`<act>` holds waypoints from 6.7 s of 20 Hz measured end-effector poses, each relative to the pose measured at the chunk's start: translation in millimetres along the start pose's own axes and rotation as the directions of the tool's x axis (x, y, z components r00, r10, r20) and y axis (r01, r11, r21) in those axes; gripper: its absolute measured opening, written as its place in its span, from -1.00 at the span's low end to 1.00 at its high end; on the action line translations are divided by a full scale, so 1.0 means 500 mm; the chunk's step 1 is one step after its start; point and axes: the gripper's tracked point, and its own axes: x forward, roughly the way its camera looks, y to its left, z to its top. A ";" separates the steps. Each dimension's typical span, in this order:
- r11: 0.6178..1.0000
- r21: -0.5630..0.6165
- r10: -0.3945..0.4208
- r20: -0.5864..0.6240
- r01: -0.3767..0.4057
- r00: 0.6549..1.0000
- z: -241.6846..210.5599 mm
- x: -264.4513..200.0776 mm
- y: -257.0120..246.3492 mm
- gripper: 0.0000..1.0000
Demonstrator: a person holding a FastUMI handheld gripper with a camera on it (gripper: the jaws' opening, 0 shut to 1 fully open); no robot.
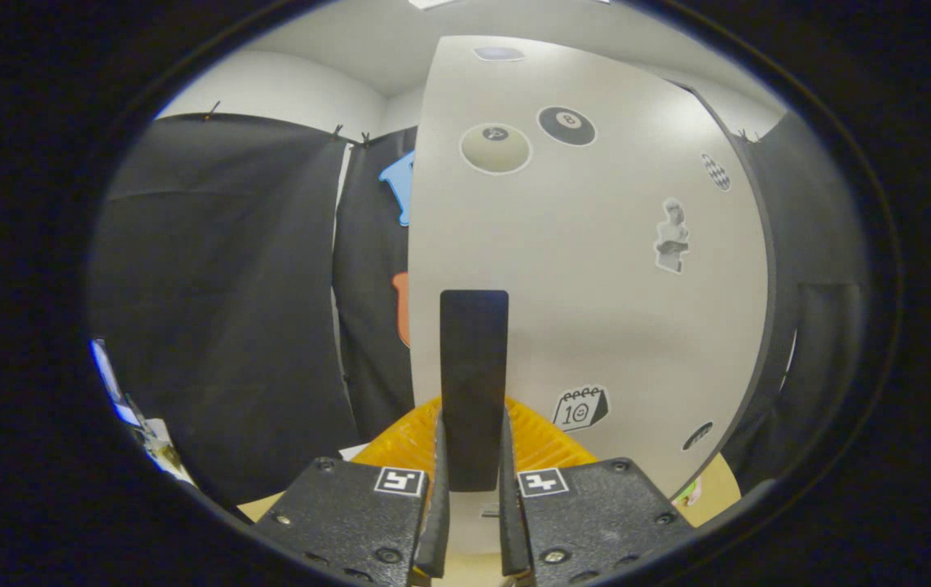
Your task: Open the shoe cabinet door, grab the shoes and put them into the shoe cabinet, then close the shoe cabinet door.
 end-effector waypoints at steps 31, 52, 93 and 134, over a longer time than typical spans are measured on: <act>0.991 -0.056 -0.123 0.033 0.125 0.992 -0.036 -0.428 -0.298 -0.54; 0.968 0.048 -0.246 0.004 0.245 0.969 -0.088 -0.552 -0.500 -0.85; 0.937 -0.023 -0.345 -0.235 0.349 0.909 -0.805 -0.085 -0.098 0.85; 0.971 -0.076 -0.226 0.042 0.228 0.973 -0.029 -0.069 -0.153 -0.78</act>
